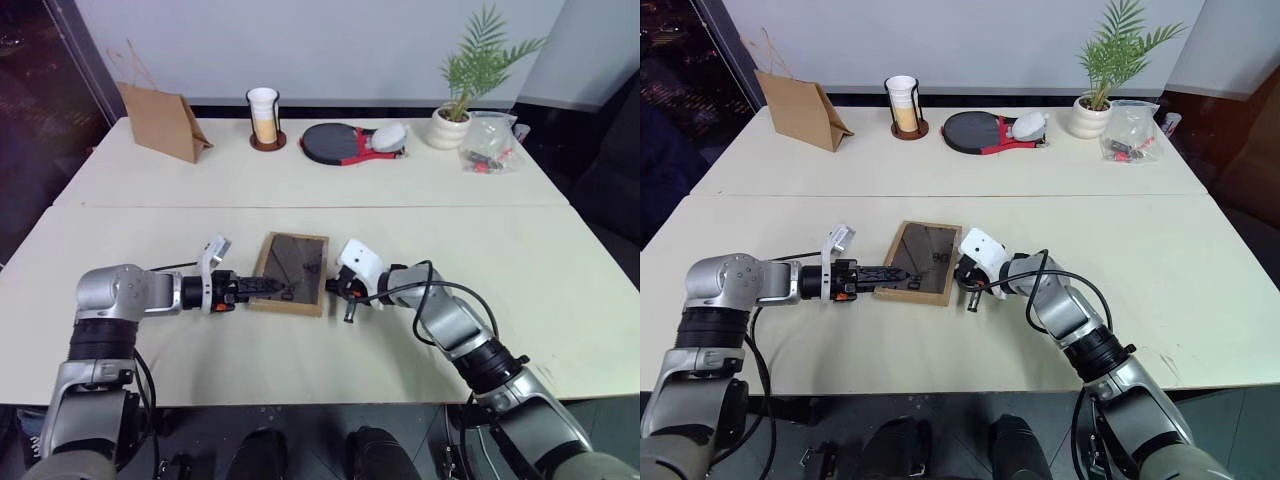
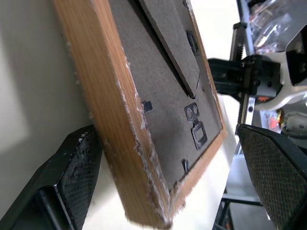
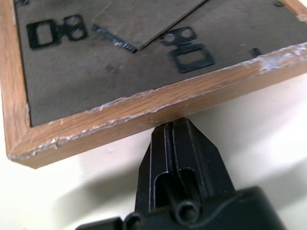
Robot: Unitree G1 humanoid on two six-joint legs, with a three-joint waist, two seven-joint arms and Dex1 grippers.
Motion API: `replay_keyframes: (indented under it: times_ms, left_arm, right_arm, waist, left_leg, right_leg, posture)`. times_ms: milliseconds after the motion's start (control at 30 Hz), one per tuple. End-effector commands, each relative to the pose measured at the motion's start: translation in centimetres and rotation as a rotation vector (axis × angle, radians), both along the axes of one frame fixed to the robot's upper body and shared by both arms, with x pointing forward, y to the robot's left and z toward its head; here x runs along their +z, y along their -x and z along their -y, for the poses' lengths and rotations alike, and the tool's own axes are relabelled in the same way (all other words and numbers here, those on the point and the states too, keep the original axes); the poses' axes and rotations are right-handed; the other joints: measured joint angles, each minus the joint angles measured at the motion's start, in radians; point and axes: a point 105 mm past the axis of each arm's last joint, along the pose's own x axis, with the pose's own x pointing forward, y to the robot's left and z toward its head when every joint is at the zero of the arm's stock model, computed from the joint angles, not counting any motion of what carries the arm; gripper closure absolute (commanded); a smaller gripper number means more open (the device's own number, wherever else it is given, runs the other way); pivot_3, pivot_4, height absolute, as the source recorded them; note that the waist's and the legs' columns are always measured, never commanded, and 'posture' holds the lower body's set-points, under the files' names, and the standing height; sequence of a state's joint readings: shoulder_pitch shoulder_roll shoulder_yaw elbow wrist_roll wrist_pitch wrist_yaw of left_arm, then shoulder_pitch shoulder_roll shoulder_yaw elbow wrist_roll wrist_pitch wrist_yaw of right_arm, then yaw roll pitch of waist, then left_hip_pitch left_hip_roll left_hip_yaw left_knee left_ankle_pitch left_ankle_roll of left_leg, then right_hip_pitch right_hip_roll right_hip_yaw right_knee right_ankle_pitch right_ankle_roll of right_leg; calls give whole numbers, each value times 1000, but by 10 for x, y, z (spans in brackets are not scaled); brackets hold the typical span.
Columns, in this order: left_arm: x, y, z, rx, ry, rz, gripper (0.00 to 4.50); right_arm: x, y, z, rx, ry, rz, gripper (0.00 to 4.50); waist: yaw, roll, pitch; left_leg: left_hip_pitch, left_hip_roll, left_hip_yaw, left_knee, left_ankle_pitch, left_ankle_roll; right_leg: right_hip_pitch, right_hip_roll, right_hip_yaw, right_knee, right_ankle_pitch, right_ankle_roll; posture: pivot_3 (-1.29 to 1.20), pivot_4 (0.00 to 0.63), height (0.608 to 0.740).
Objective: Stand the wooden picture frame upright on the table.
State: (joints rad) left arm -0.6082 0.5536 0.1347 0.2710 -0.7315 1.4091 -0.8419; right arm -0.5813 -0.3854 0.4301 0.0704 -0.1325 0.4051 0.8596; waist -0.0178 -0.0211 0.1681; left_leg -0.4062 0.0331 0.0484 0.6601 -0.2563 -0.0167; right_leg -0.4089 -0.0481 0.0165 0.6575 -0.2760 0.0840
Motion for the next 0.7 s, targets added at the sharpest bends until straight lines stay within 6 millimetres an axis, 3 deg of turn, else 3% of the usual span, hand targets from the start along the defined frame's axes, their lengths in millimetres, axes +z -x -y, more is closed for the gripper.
replay_keyframes:
  times_ms: [33, 200, 233, 300, 467, 600, 700]
  left_arm:
    - [0, 8, 12, -44, 46, -16, 47]
    - [2, 6, 11, -7, 115, -36, 47]
    - [2, 5, 11, 4, 122, -39, 276]
    - [1, 4, 10, 21, 145, -46, 873]
    - [4, 7, 11, 34, 204, -55, 3290]
    - [11, 14, 10, 36, 264, -47, 3254]
    - [25, 25, 9, 38, 348, 7, 3254]
  right_arm:
    - [10, 12, -20, 88, -37, 12, 4500]
    - [7, 11, -15, 81, -19, 18, 4500]
    - [6, 10, -14, 77, -13, 19, 4500]
    - [5, 11, -10, 73, -6, 17, 4500]
    - [2, 12, -2, 57, 8, 12, 4500]
    - [2, 13, 9, 33, 14, 13, 4500]
    - [20, 11, 26, 2, 0, 44, 4500]
  waist:
    - [0, 0, 0]
    - [1, 0, 0]
    - [1, 0, 0]
    - [1, 0, 0]
    - [1, 0, 0]
    - [1, 0, 0]
    - [4, 0, 0]
  left_leg:
    - [0, 0, 0, 0, 0, 0]
    - [-1, 0, 0, 0, 0, 0]
    - [-1, 0, 0, 0, 0, 0]
    - [-1, 0, 0, 1, 0, 0]
    - [-1, 0, -1, 1, 0, 0]
    - [-1, 1, -1, 1, 0, 0]
    - [-2, 1, -2, 1, 0, 0]
  right_leg:
    - [0, 0, 0, 0, 0, 0]
    - [-1, 0, 0, 0, 0, 0]
    - [-1, 0, 0, 0, 0, 0]
    - [-1, 0, 0, 0, 0, 0]
    - [-1, 0, -1, 0, 0, 0]
    - [-1, -1, -1, 0, 0, 0]
    - [-1, -2, 0, 0, 0, 0]
  posture:
    - [0, 150, 740]
    - [0, 150, 740]
    - [0, 150, 740]
    - [0, 150, 740]
    - [0, 150, 740]
    - [0, 150, 740]
    - [0, 150, 740]
